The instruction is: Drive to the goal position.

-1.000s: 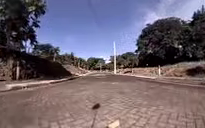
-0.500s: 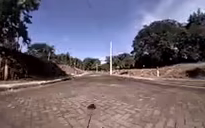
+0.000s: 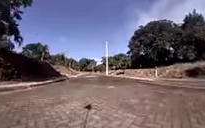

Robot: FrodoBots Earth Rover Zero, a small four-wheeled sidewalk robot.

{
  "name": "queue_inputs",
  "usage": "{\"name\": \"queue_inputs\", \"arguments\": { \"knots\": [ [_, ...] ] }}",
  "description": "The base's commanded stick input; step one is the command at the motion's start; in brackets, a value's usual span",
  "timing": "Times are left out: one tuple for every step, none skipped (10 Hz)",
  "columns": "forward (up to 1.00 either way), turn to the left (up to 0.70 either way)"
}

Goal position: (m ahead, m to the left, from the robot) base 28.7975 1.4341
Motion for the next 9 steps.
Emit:
{"name": "queue_inputs", "arguments": {
  "knots": [
    [1.0,0.0],
    [1.0,0.0],
    [1.0,0.0],
    [1.0,0.0],
    [1.0,0.0],
    [1.0,0.0],
    [1.0,0.0],
    [1.0,0.0],
    [1.0,0.0]
  ]
}}
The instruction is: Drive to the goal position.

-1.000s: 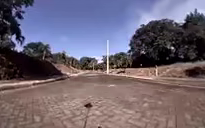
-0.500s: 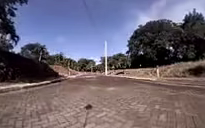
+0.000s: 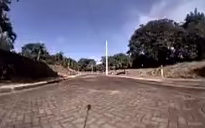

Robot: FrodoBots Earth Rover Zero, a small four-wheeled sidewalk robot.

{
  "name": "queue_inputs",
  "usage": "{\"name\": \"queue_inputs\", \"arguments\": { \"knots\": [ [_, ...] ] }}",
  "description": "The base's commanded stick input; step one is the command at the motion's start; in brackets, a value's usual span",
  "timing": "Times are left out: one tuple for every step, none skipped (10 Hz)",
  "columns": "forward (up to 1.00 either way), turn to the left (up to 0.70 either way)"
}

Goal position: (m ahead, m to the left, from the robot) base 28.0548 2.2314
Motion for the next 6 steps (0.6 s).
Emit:
{"name": "queue_inputs", "arguments": {
  "knots": [
    [1.0,0.0],
    [1.0,0.0],
    [1.0,0.0],
    [1.0,0.0],
    [1.0,0.0],
    [1.0,0.0]
  ]
}}
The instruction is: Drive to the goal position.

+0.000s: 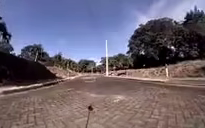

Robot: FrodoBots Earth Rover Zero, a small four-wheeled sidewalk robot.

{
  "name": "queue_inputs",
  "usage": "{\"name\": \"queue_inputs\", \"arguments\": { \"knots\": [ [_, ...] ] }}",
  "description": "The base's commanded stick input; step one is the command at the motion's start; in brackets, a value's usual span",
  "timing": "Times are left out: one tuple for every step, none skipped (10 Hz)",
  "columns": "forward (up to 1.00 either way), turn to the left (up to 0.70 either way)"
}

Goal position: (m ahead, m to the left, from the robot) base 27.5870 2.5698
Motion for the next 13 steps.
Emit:
{"name": "queue_inputs", "arguments": {
  "knots": [
    [1.0,0.0],
    [1.0,0.0],
    [1.0,0.0],
    [1.0,0.0],
    [1.0,0.0],
    [1.0,0.0],
    [1.0,0.0],
    [1.0,0.0],
    [1.0,0.0],
    [1.0,0.0],
    [1.0,0.0],
    [1.0,0.0],
    [1.0,0.0]
  ]
}}
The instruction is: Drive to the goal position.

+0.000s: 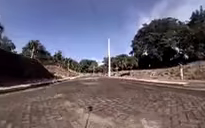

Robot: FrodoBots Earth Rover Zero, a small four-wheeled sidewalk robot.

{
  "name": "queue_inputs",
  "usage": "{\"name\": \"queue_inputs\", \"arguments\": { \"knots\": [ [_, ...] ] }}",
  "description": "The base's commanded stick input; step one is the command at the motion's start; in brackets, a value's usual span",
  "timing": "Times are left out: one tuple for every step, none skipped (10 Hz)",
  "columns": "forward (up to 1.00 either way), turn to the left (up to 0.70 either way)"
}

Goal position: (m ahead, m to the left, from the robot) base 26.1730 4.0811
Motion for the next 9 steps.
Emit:
{"name": "queue_inputs", "arguments": {
  "knots": [
    [1.0,0.0],
    [1.0,0.0],
    [1.0,0.0],
    [1.0,0.0],
    [1.0,0.0],
    [1.0,0.0],
    [1.0,0.0],
    [1.0,0.0],
    [1.0,0.0]
  ]
}}
